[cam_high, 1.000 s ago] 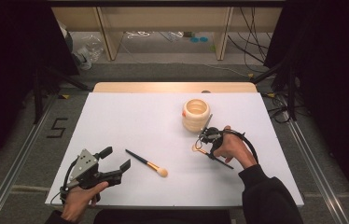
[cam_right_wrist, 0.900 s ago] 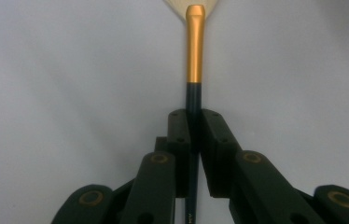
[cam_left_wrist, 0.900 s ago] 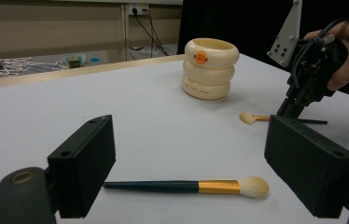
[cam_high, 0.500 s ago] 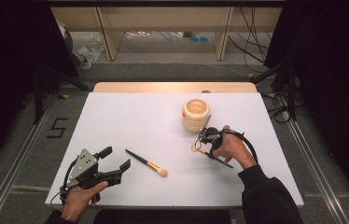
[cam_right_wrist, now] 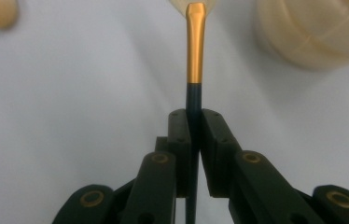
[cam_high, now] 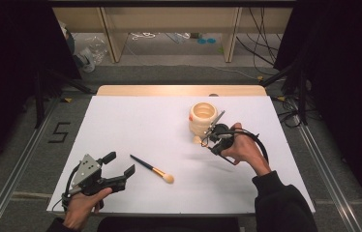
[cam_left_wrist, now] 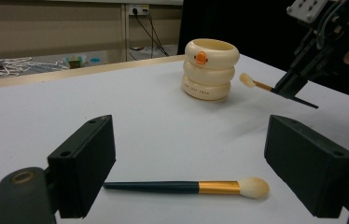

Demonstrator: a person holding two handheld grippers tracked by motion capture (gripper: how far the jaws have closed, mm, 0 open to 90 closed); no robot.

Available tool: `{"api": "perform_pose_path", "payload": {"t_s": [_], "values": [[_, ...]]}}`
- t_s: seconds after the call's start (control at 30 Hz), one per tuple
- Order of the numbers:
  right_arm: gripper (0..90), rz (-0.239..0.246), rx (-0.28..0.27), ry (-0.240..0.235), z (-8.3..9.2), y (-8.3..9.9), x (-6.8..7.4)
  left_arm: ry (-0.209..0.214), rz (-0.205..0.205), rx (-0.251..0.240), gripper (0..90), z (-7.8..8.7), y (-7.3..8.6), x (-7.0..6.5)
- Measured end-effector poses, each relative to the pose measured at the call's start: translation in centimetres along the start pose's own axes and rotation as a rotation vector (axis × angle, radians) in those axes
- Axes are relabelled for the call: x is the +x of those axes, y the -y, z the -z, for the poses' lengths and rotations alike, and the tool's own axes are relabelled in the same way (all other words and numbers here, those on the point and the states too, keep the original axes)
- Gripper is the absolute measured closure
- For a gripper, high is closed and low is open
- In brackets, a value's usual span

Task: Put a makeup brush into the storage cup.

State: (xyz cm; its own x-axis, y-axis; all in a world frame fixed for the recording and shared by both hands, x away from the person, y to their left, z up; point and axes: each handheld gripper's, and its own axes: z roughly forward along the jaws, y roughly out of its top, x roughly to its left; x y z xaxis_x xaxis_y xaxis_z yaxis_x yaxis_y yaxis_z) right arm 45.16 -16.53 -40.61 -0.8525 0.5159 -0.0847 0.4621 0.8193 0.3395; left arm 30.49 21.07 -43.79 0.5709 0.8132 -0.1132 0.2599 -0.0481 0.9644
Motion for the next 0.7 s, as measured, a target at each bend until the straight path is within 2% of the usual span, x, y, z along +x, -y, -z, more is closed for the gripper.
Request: {"api": "perform_pose_path", "payload": {"t_s": [0.1, 0.3, 0.4, 0.53, 0.63, 0.67, 0.7], "values": [[82.9, 0.024, -0.065, 0.02, 0.9, -0.4, 0.3, 0.001, 0.0, -0.001, 16.1, 0.0, 0.0, 0.0], [82.9, 0.011, -0.21, -0.013, 2.0, -1.0, 0.6, 0.0, 0.0, 0.0, 16.1, 0.0, 0.0, 0.0], [82.9, -0.003, -0.277, -0.004, 2.2, -1.0, 0.4, 0.0, 0.0, 0.002, 16.1, 0.0, 0.0, 0.0], [82.9, -0.044, -0.34, -0.021, 2.6, -1.0, 0.1, 0.0, 0.001, 0.003, 16.1, 0.0, 0.0, 0.0], [82.9, -0.053, -0.415, -0.022, 2.7, -1.0, -0.2, -0.001, 0.002, 0.002, 16.1, 0.0, 0.0, 0.0], [82.9, -0.064, -0.419, -0.04, 2.8, -1.0, -0.4, 0.0, 0.001, 0.002, 16.1, 0.0, 0.0, 0.0], [82.9, -0.071, -0.445, -0.039, 2.9, -1.0, -0.5, 0.0, 0.0, 0.004, 16.1, 0.0, 0.0, 0.0]]}}
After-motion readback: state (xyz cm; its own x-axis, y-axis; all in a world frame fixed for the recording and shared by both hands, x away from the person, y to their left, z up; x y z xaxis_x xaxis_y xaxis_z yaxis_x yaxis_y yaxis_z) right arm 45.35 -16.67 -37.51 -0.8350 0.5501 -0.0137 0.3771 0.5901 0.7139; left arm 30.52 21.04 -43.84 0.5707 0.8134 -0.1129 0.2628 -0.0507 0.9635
